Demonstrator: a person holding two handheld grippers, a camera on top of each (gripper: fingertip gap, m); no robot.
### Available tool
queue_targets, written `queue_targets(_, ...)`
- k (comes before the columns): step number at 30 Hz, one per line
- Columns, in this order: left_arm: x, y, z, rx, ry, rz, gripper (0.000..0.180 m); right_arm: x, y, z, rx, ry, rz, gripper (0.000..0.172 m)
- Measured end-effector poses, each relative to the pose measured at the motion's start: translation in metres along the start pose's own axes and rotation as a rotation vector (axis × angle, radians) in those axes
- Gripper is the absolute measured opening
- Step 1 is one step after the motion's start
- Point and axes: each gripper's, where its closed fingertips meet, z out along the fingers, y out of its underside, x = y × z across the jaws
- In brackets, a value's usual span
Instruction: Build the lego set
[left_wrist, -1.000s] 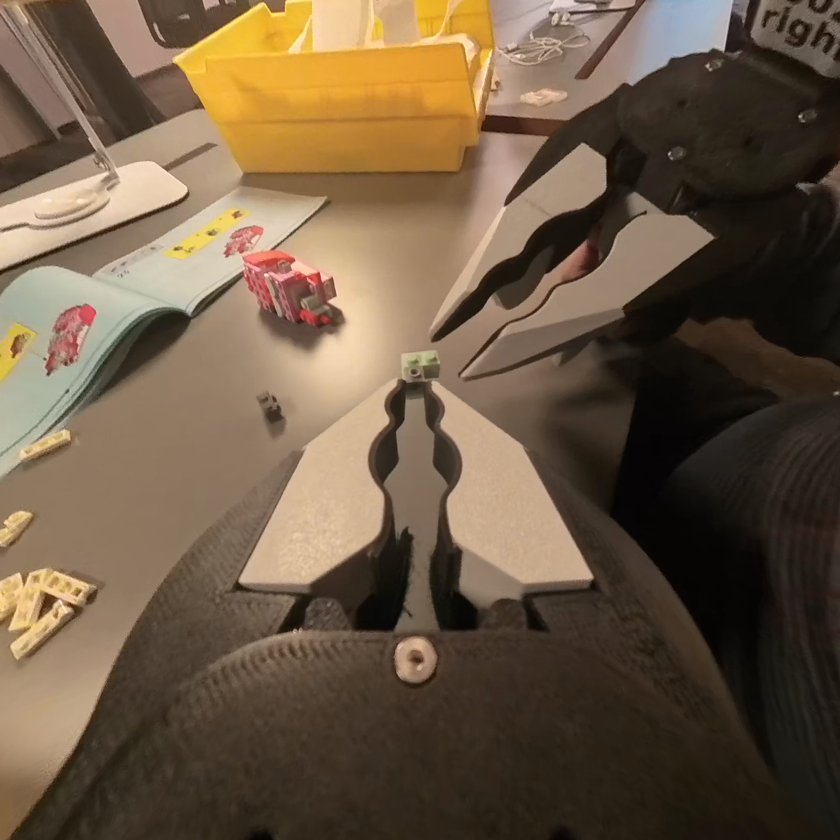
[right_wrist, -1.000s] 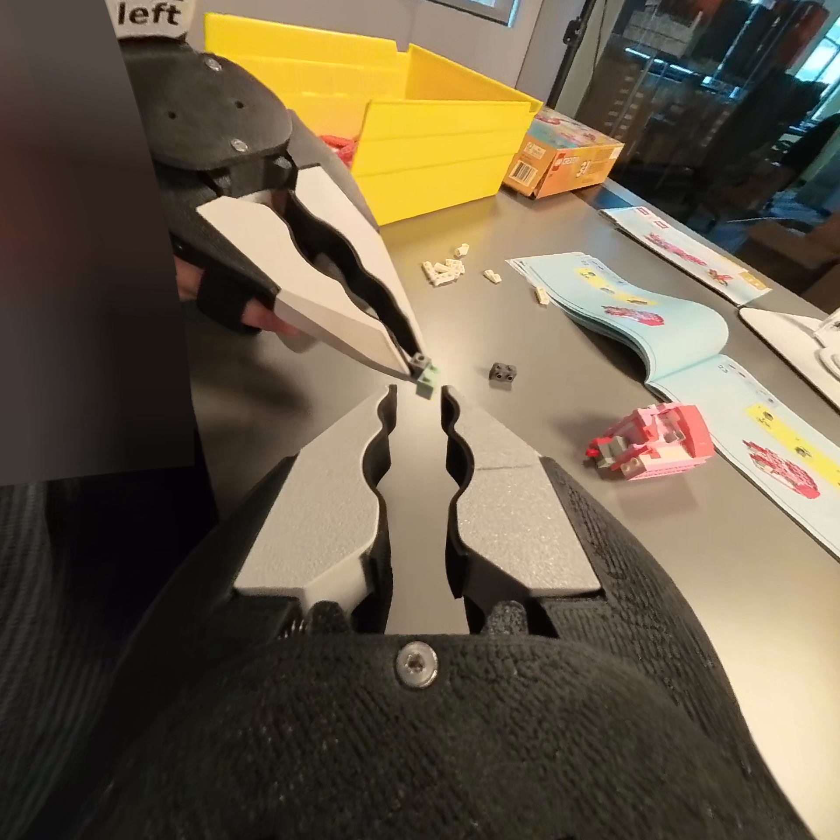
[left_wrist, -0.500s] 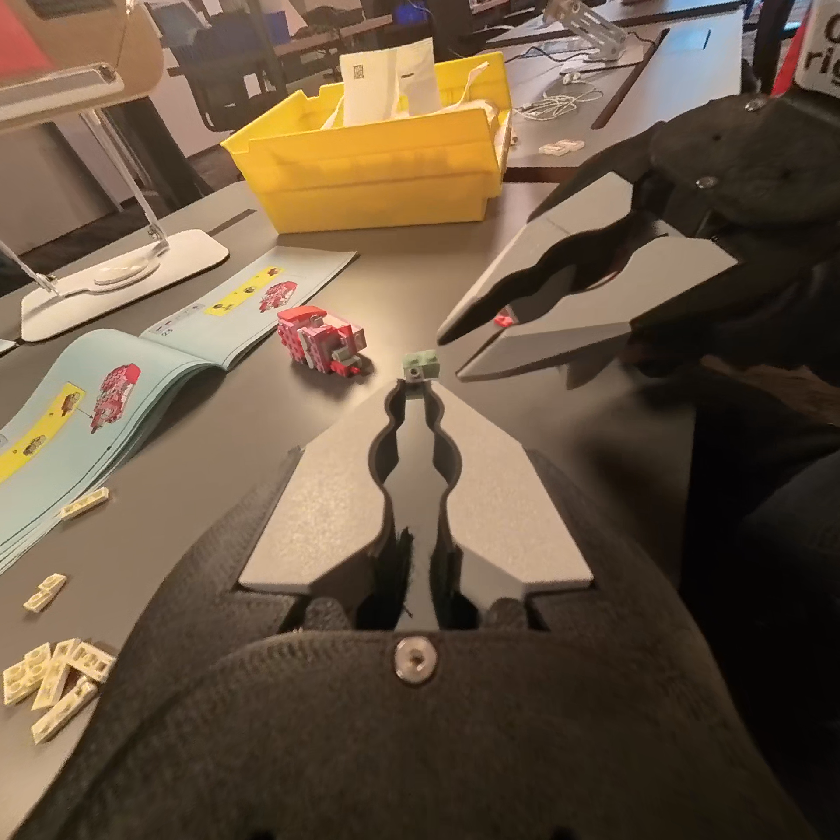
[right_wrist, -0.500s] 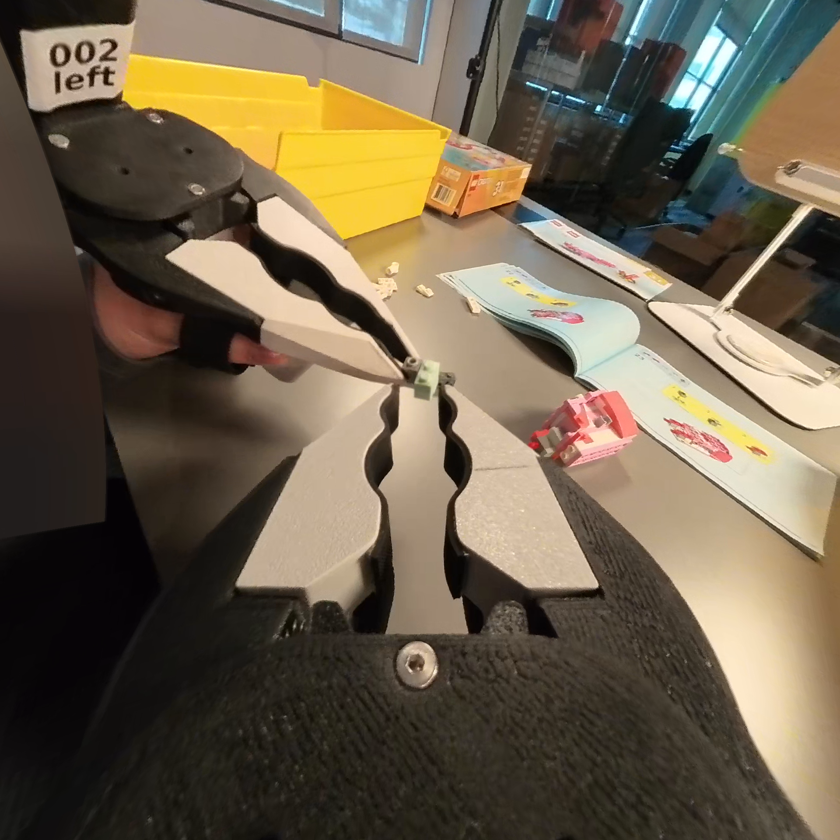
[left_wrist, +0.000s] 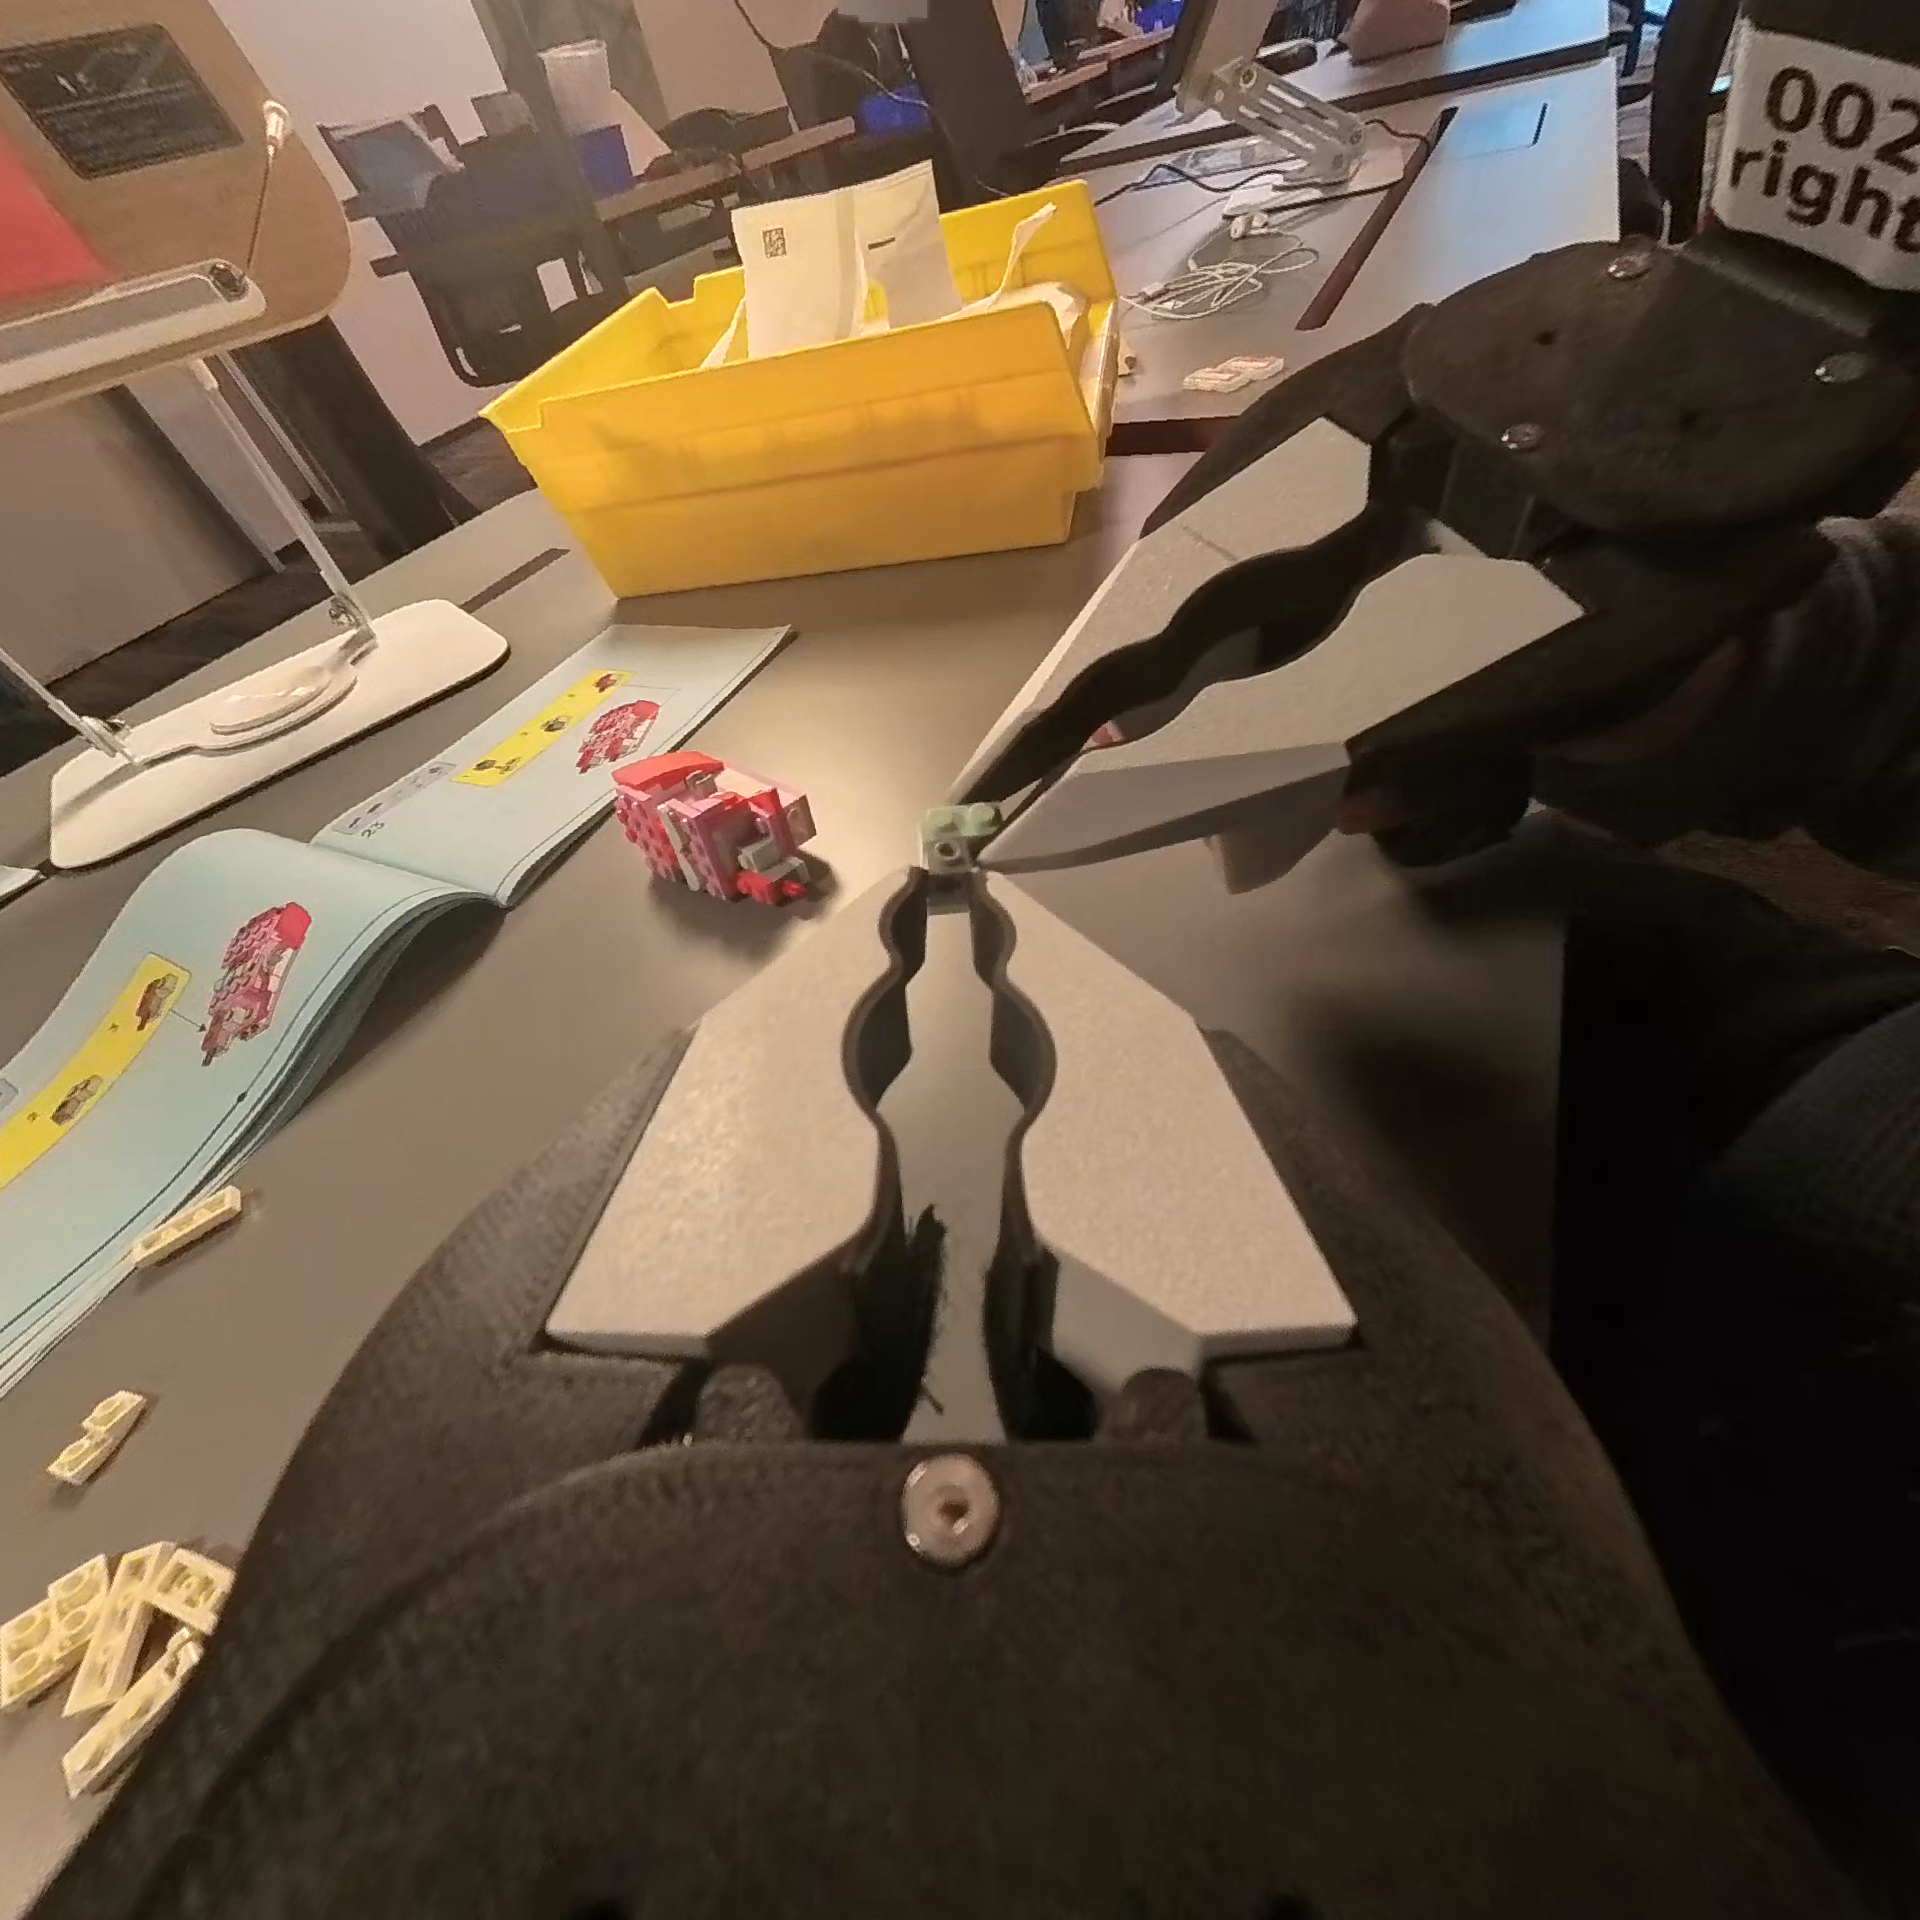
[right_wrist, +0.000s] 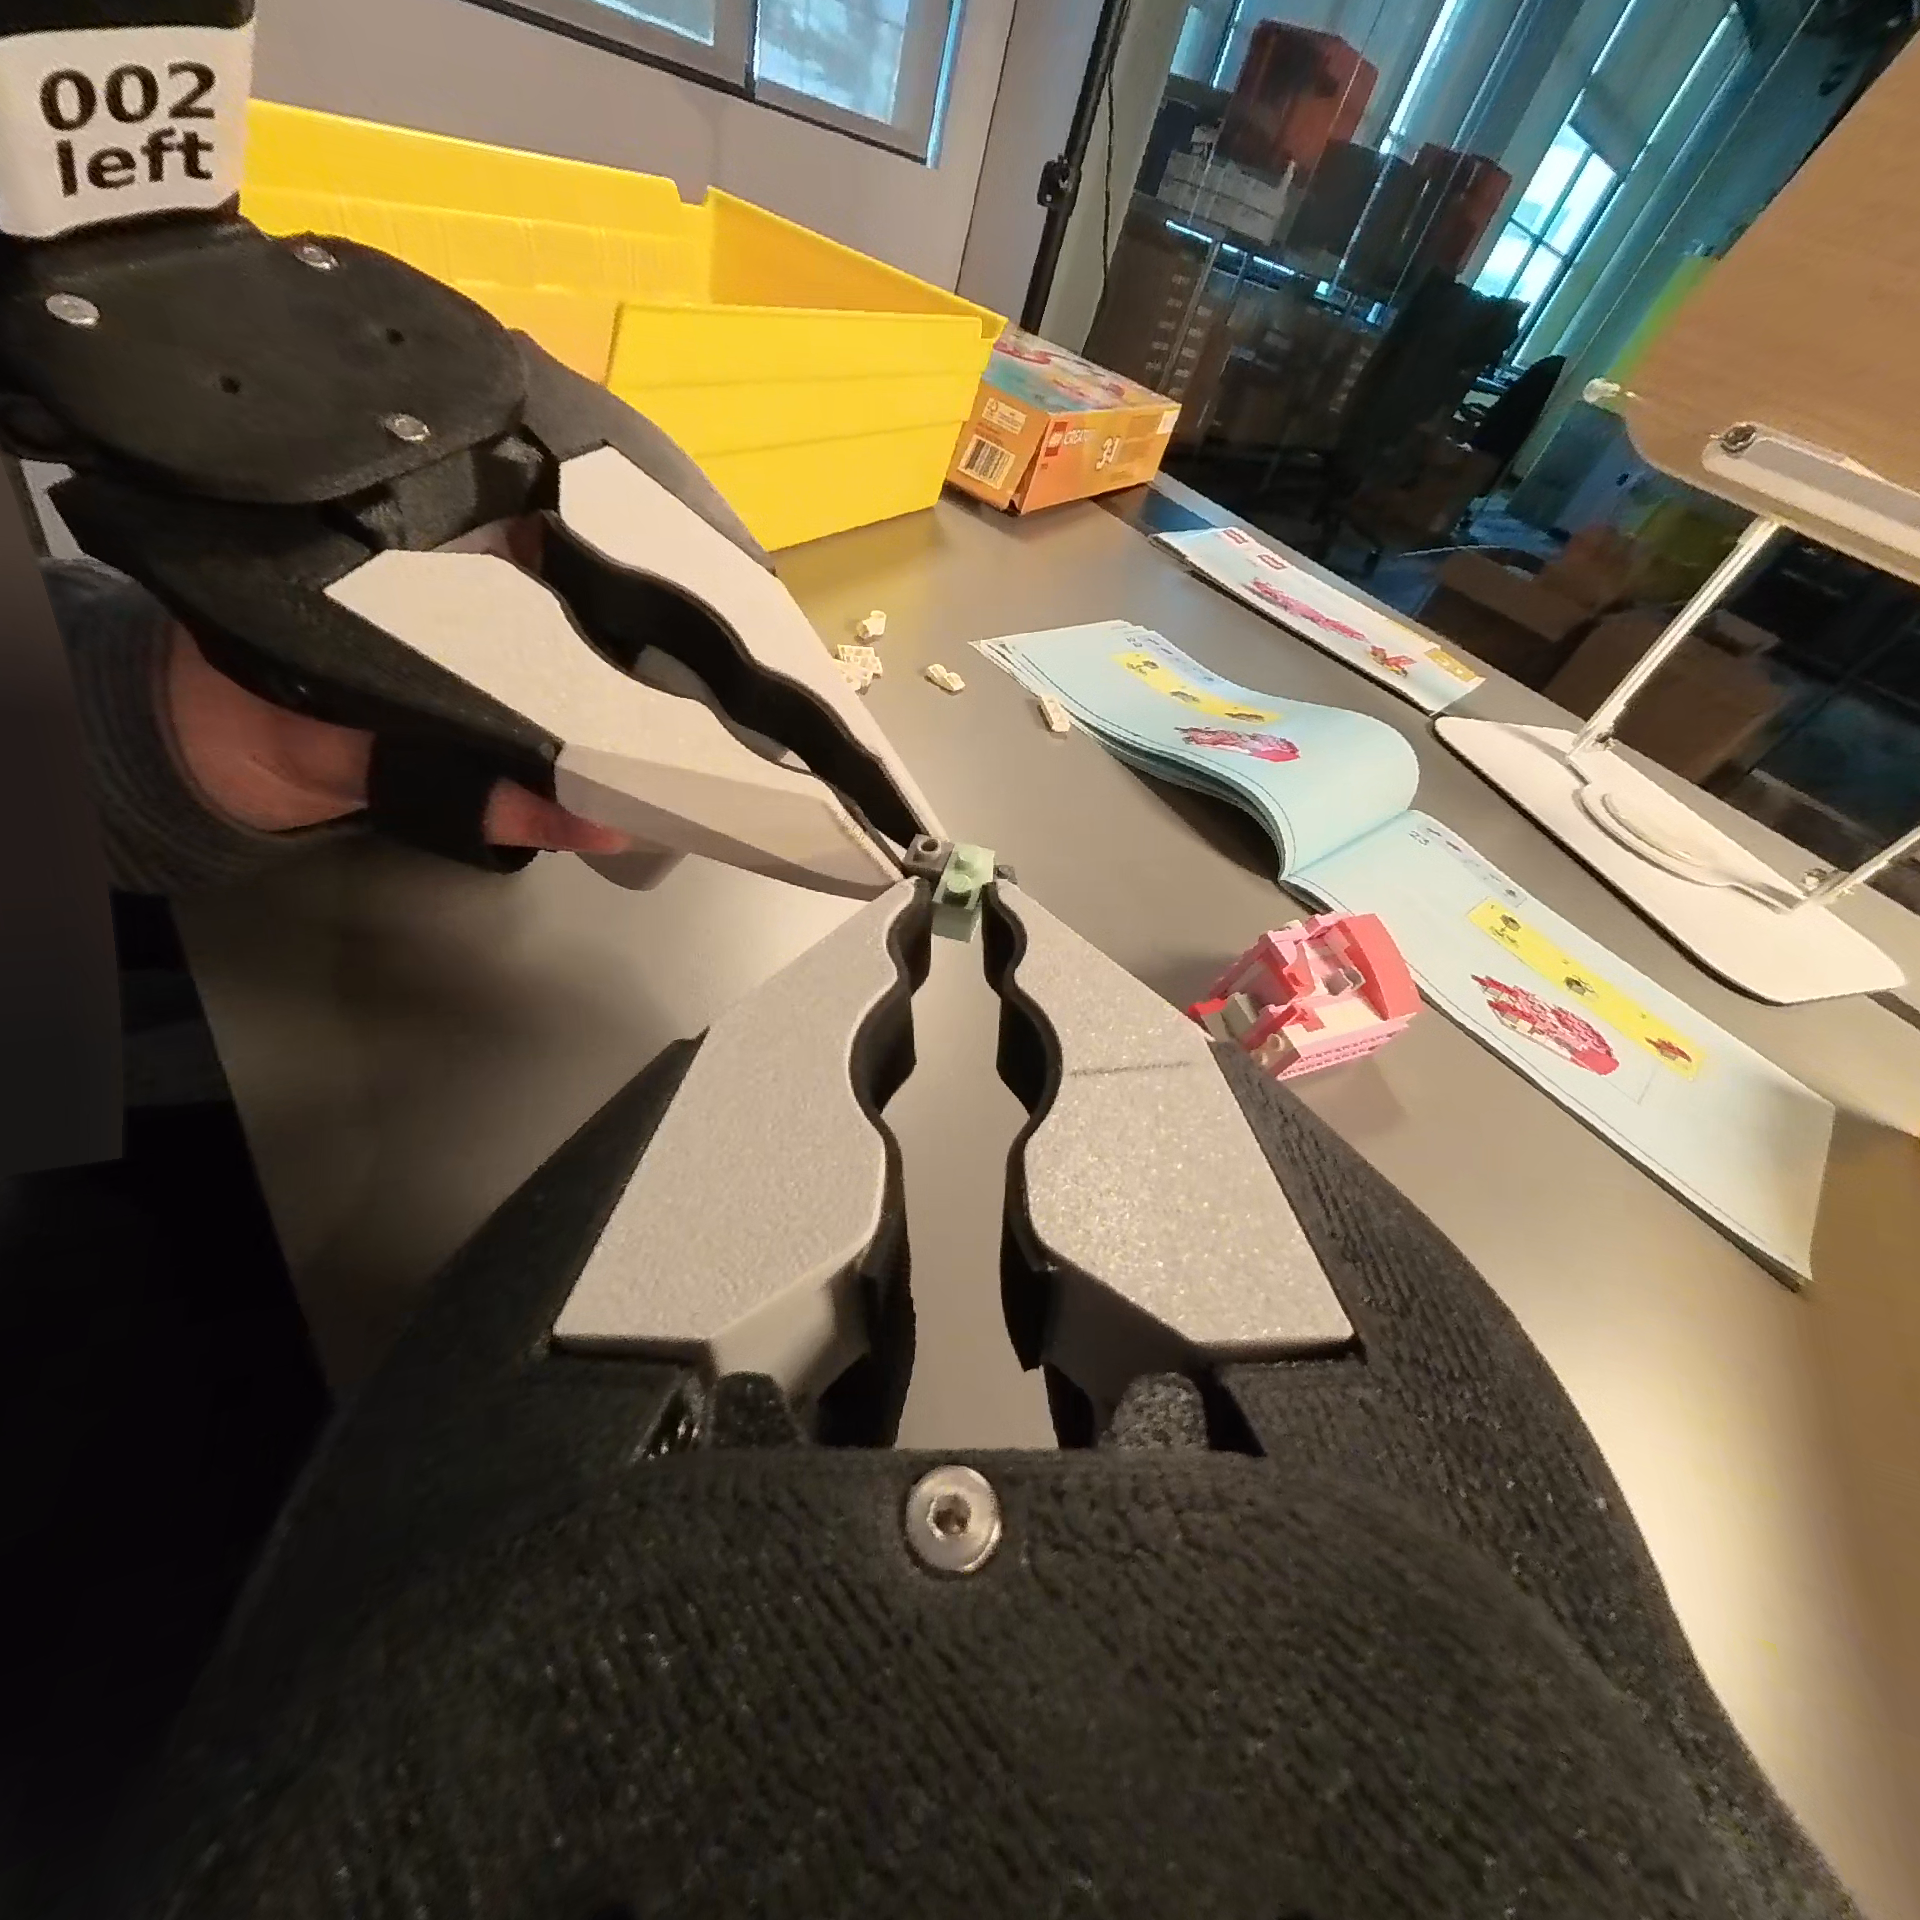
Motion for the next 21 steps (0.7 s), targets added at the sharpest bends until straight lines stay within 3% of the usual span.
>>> queue_targets(10,0.0,-0.001,0.0,0.009,0.001,0.005,0.007,0.001,-0.002,-0.001,0.014,0.011,-0.037,0.007)
queue_targets(17,0.003,-0.009,-0.002,0.062,-0.044,0.107,0.015,-0.001,-0.007,-0.007,0.071,-0.007,-0.065,0.006)
queue_targets(21,0.006,-0.01,-0.003,0.077,-0.006,0.092,0.008,-0.002,-0.009,-0.008,0.09,-0.016,-0.068,0.006)
